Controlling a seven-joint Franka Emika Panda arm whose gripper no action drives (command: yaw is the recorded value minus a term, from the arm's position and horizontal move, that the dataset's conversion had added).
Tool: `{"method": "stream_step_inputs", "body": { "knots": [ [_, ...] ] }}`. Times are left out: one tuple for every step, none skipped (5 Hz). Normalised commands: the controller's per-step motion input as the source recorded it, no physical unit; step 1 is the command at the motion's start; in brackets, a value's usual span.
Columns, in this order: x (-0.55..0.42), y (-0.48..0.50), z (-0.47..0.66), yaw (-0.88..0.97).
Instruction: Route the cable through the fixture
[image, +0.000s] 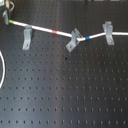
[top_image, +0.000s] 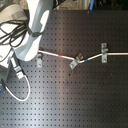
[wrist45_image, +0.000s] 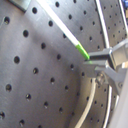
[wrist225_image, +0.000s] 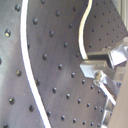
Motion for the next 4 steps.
{"method": "stream_step_inputs", "body": {
  "knots": [
    [-0.007, -0.016, 0.01, 0.00],
    [0.149, -0.029, -0.09, 0.09],
    [0.492, 0.057, -0.43, 0.06],
    [0.417, -0.059, -0.53, 0.07]
  ]
}}
